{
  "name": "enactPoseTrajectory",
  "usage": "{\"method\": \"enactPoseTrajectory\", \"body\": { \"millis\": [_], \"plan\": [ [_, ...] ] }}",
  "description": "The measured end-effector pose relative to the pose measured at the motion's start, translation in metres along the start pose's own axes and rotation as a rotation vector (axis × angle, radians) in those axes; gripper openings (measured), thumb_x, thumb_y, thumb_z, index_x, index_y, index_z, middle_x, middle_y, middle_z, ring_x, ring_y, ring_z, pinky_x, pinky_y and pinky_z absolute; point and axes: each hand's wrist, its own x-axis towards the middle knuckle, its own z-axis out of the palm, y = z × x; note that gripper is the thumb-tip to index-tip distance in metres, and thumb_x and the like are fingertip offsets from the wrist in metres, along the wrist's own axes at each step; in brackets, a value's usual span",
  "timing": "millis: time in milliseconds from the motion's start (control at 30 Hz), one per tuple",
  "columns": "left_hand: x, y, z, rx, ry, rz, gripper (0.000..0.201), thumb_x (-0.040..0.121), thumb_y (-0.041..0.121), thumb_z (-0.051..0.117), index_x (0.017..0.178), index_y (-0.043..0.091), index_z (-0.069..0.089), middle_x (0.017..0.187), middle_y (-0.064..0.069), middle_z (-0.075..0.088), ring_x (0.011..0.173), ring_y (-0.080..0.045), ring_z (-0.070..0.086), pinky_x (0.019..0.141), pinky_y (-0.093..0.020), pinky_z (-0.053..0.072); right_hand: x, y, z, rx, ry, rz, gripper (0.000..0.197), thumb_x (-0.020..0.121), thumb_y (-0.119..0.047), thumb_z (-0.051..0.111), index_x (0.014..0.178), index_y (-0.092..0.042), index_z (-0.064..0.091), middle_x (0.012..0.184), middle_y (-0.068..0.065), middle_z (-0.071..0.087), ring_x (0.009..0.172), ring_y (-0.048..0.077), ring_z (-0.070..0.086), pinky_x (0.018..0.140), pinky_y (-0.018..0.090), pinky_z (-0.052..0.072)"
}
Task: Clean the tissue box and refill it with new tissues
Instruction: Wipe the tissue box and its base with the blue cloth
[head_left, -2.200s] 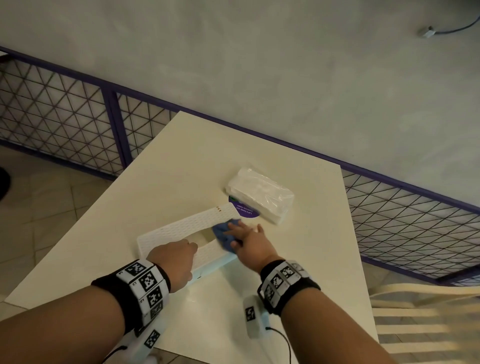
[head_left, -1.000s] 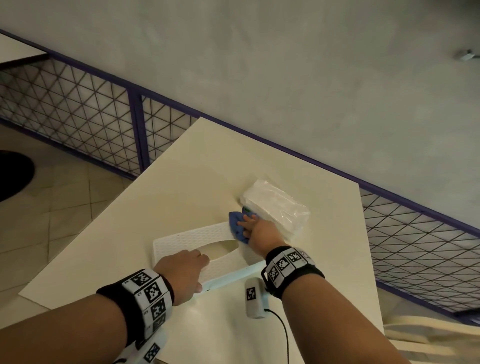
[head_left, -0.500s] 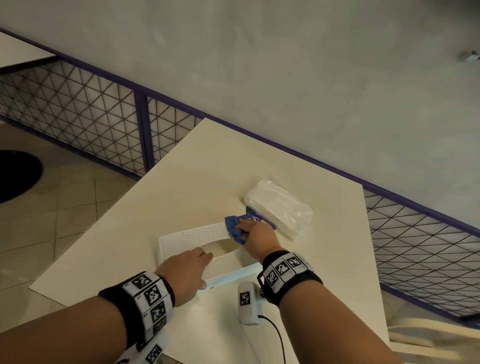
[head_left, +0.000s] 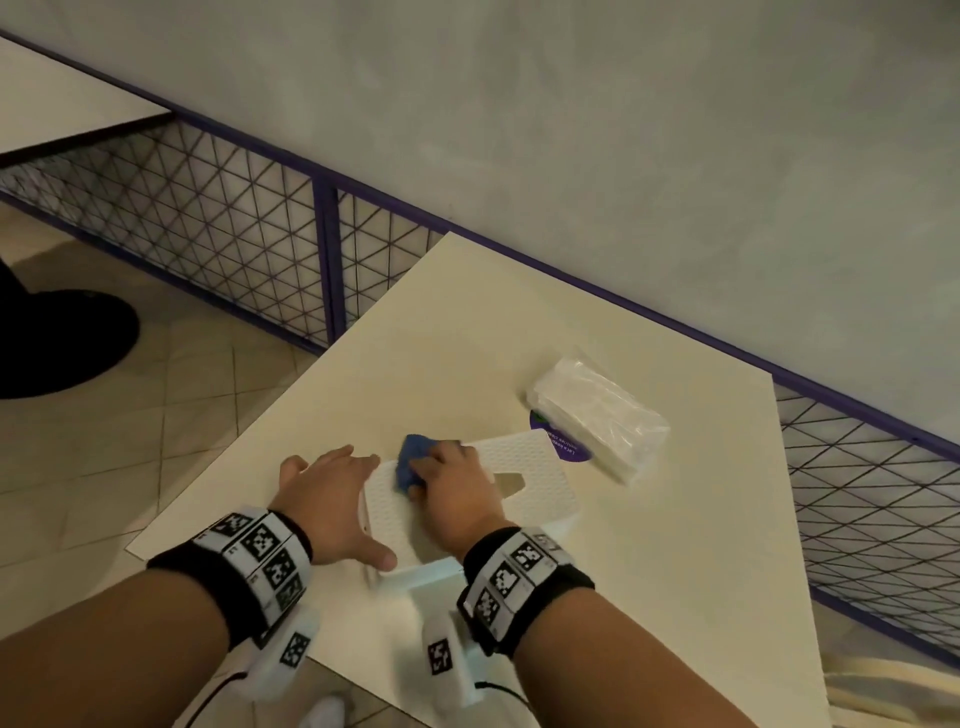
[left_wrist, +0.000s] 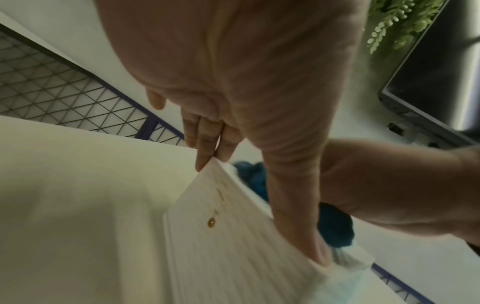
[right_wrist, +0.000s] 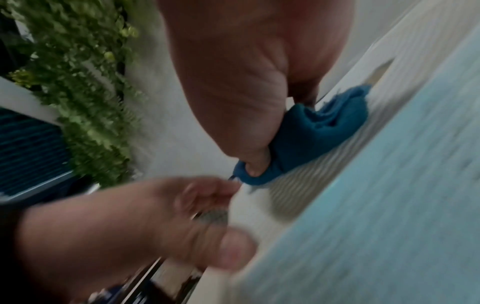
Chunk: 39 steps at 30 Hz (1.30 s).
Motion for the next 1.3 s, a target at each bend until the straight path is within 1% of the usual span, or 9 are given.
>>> {"method": "enactPoseTrajectory", "body": {
  "millis": [67,133,333,433,633,767,933,1167,1300],
  "plan": [
    [0.001,-0.002,0.001,-0.005,0.016,0.026,0.115,0.042,0.079,0.068,0.141,0.037,0.028,0.145,0.015,0.041,0.145,-0.009,0.014,0.106,-0.046,0.015,-0.001,-0.012,0.005,0.019,-0.005,-0.131,0.034,0.093,-0.028,0.048,0.125,-0.022,0.058,0.128,0.007,0.048,0.117,0.033,0.038,0.100,0.046,0.035],
    [-0.001,-0.001,0.000,0.034,0.000,0.019,0.119,0.046,0.080,0.067,0.145,0.032,0.023,0.149,0.013,0.036,0.146,-0.010,0.011,0.107,-0.048,0.013,0.000,-0.003,-0.003,0.003,-0.004,-0.154,0.033,0.093,-0.027,0.049,0.124,-0.024,0.060,0.131,0.005,0.050,0.116,0.032,0.042,0.101,0.042,0.033],
    [-0.004,0.002,-0.005,0.093,-0.046,0.018,0.125,0.054,0.078,0.065,0.151,0.020,0.011,0.156,0.009,0.024,0.147,-0.011,0.001,0.112,-0.050,0.008,0.004,0.058,-0.026,0.083,0.124,0.154,0.030,0.084,-0.011,0.054,0.108,-0.023,0.068,0.120,0.003,0.056,0.109,0.029,0.050,0.098,0.036,0.038],
    [-0.003,0.003,-0.006,0.096,-0.052,0.016,0.124,0.054,0.078,0.065,0.151,0.021,0.012,0.156,0.009,0.024,0.147,-0.012,0.001,0.112,-0.050,0.008,0.005,0.035,-0.024,0.042,0.082,0.146,0.029,0.088,-0.014,0.049,0.112,-0.020,0.064,0.120,0.004,0.052,0.110,0.028,0.044,0.096,0.038,0.040],
    [0.000,0.000,-0.001,0.077,-0.027,0.028,0.117,0.047,0.082,0.063,0.144,0.031,0.022,0.147,0.015,0.036,0.147,-0.012,0.005,0.110,-0.052,0.011,-0.003,-0.020,-0.001,-0.024,0.001,-0.098,0.035,0.093,-0.032,0.047,0.126,-0.025,0.057,0.129,0.007,0.047,0.115,0.033,0.039,0.102,0.044,0.033],
    [-0.003,0.003,-0.004,0.119,-0.044,0.013,0.125,0.052,0.082,0.062,0.150,0.023,0.012,0.154,0.011,0.026,0.147,-0.012,0.002,0.112,-0.052,0.009,-0.004,0.002,-0.014,-0.098,-0.024,-0.049,0.034,0.095,-0.030,0.043,0.128,-0.029,0.055,0.134,0.002,0.046,0.119,0.030,0.041,0.108,0.047,0.026],
    [-0.003,0.002,-0.003,0.109,-0.076,-0.003,0.127,0.054,0.081,0.063,0.151,0.021,0.007,0.156,0.009,0.023,0.148,-0.012,0.000,0.112,-0.052,0.008,-0.002,0.032,-0.027,-0.080,0.014,0.180,0.033,0.093,-0.021,0.043,0.122,-0.021,0.059,0.129,0.005,0.048,0.115,0.030,0.044,0.107,0.046,0.029],
    [-0.002,0.001,0.000,0.079,-0.051,0.001,0.126,0.050,0.080,0.066,0.150,0.023,0.013,0.153,0.012,0.029,0.147,-0.014,0.005,0.110,-0.052,0.010,-0.004,-0.028,-0.006,-0.081,-0.016,0.000,0.030,0.095,-0.027,0.041,0.122,-0.025,0.054,0.125,0.004,0.046,0.115,0.032,0.041,0.105,0.053,0.028],
    [-0.005,0.002,-0.004,0.097,-0.071,0.000,0.125,0.055,0.079,0.064,0.151,0.022,0.008,0.156,0.009,0.025,0.148,-0.015,0.002,0.112,-0.053,0.008,-0.004,-0.005,-0.016,-0.073,-0.004,0.127,0.032,0.095,-0.019,0.039,0.122,-0.026,0.054,0.127,0.002,0.046,0.120,0.029,0.040,0.112,0.056,0.018]
  ]
}}
